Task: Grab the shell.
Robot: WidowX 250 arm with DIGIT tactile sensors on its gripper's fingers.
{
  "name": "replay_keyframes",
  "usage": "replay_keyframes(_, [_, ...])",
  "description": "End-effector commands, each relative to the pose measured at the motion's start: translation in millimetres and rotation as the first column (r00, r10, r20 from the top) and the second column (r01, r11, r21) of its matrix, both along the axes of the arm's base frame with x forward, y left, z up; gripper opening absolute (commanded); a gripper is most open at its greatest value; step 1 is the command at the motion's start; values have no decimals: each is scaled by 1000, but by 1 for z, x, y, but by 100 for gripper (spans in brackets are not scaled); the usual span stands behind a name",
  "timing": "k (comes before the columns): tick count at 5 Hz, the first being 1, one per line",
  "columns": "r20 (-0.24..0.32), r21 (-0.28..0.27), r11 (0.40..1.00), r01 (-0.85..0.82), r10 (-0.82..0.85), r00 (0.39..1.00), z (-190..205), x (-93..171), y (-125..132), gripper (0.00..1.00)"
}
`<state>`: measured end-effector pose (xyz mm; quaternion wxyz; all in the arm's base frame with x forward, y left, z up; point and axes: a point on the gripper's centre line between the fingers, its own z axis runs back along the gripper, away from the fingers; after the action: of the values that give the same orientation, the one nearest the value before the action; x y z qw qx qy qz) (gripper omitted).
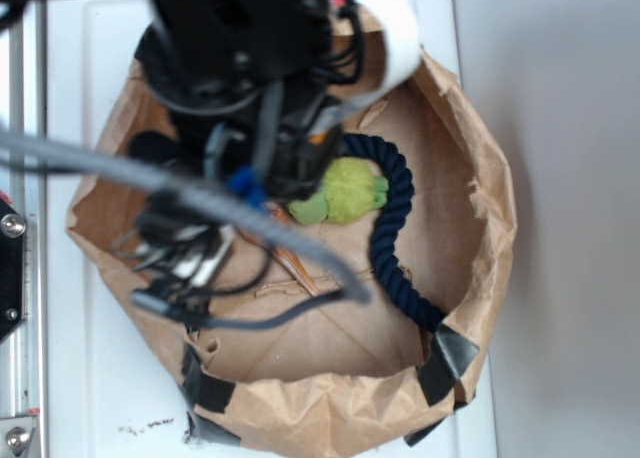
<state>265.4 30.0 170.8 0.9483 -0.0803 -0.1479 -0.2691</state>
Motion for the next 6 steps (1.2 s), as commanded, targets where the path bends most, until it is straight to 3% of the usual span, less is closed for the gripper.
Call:
replay_keyframes(1, [104,120,979,163,-176,979,-41,49,-25,100])
replay_keyframes(2, [75,85,970,229,-236,969,-66,80,-33,100])
replay_keyframes(3, [84,85,956,280,-287,954,-78,82,-37,100])
replay_keyframes(6, [175,136,917,375,-395,902,-55,42,-5,100])
